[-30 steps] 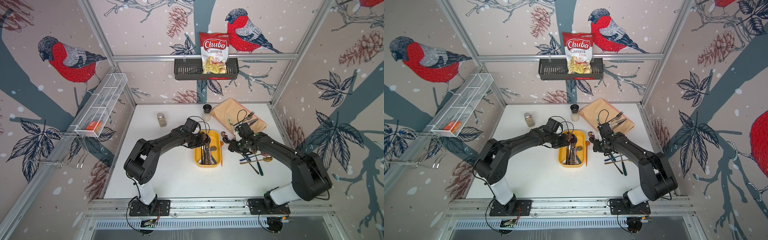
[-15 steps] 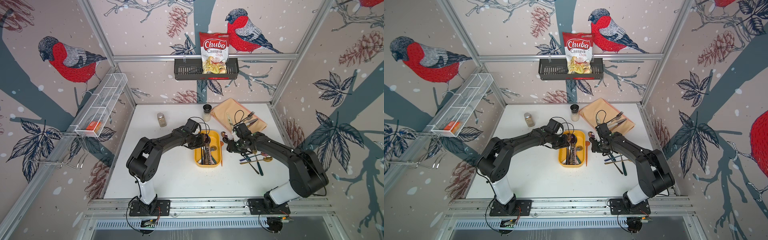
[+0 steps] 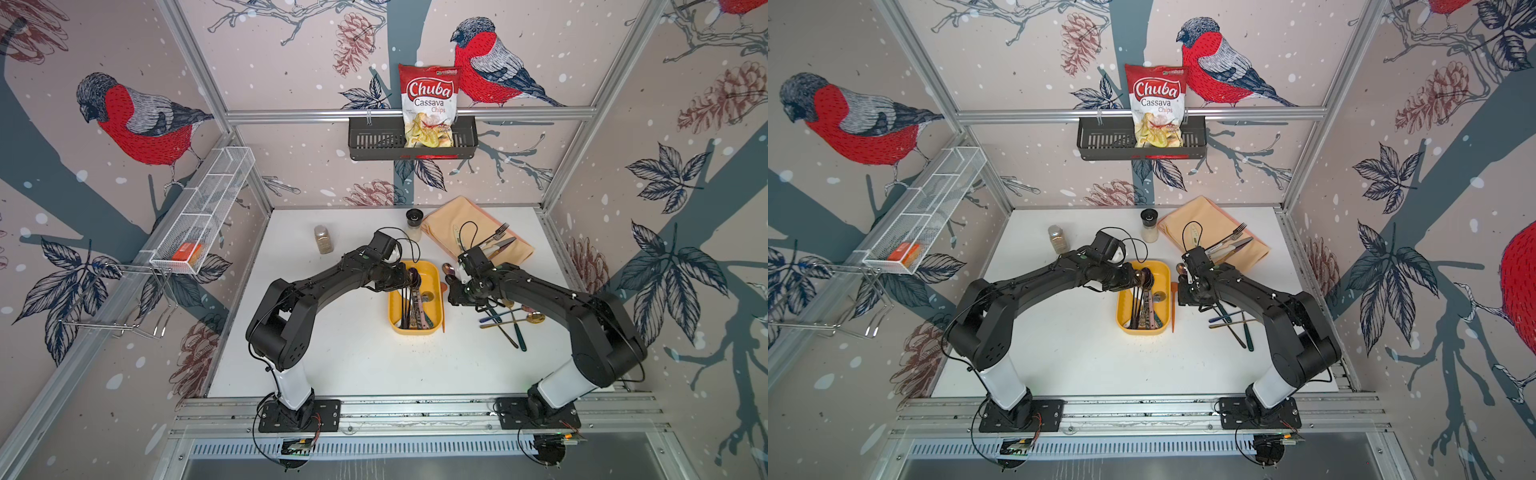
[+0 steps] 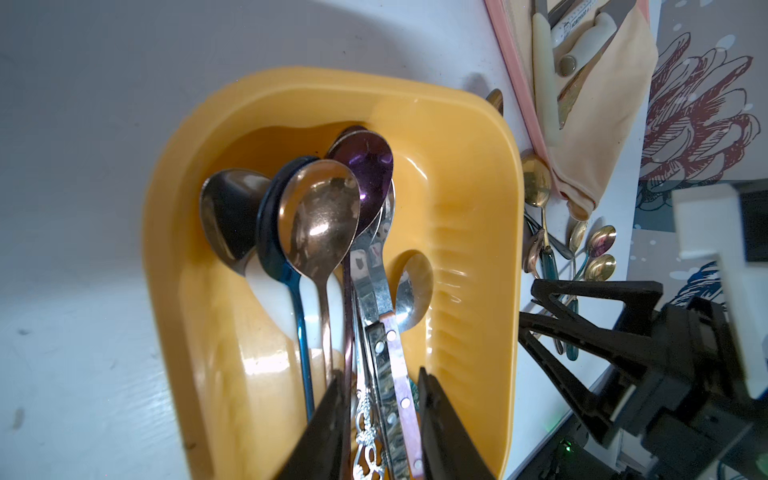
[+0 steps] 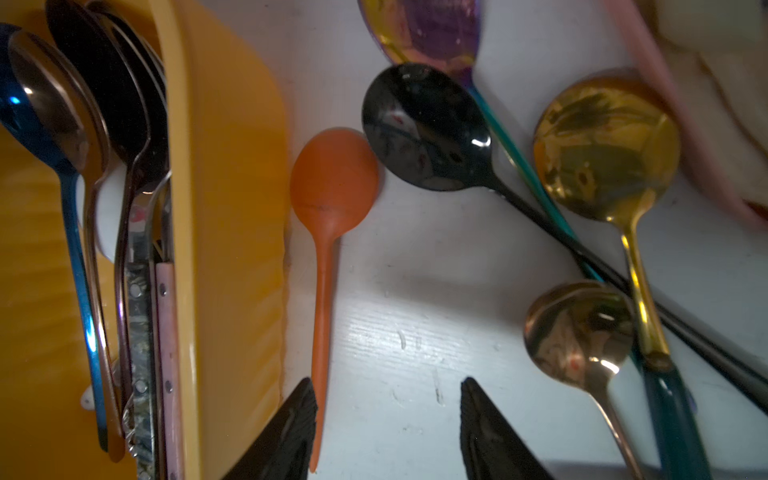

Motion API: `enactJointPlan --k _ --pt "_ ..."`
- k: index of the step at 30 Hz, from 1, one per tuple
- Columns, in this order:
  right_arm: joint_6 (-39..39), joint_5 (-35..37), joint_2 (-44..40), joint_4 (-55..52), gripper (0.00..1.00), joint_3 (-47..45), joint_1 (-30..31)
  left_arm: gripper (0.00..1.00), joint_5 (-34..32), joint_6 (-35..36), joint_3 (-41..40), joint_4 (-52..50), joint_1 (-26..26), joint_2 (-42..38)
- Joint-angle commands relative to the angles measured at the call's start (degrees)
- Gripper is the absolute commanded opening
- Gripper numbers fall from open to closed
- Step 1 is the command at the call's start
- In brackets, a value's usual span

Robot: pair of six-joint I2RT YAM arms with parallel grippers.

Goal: Put the spoon into the storage box
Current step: Place the spoon in the storage box, then move the storage box to the center of the board.

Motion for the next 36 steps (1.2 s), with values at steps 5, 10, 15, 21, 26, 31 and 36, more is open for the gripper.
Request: enactJointPlan --k 5,10,15,21,26,31,36 --pt "2.5 5.2 1.8 1.3 0.57 2.5 2.1 0.33 -13.9 10.0 3.5 -10.0 0.5 -3.1" --pt "2.5 7.7 4.9 1.3 0.58 6.0 2.7 0.32 -16.4 13.2 1.8 -10.9 1.6 -3.5" --pt "2.6 8.3 7.7 1.1 0.59 9.5 4.3 0.32 -16.5 13.5 -0.3 -10.2 1.7 -3.4" --pt "2.4 8.5 11.3 0.5 0.59 13.3 6.4 0.32 -16.2 13.6 -2.5 -9.6 1.8 -3.7" --pt "3.2 8.2 13.2 -0.4 0.59 14.9 8.2 0.31 -17.3 13.2 -3.7 -9.8 2.8 -5.2" --pt "4.9 10.4 11.6 -0.5 0.59 12.4 8.6 0.31 -17.6 13.1 -4.0 -10.8 4.7 -8.0" --pt "5.7 11.8 9.6 -0.9 0.58 10.1 8.0 0.31 -20.2 13.8 -2.2 -11.9 5.2 -10.9"
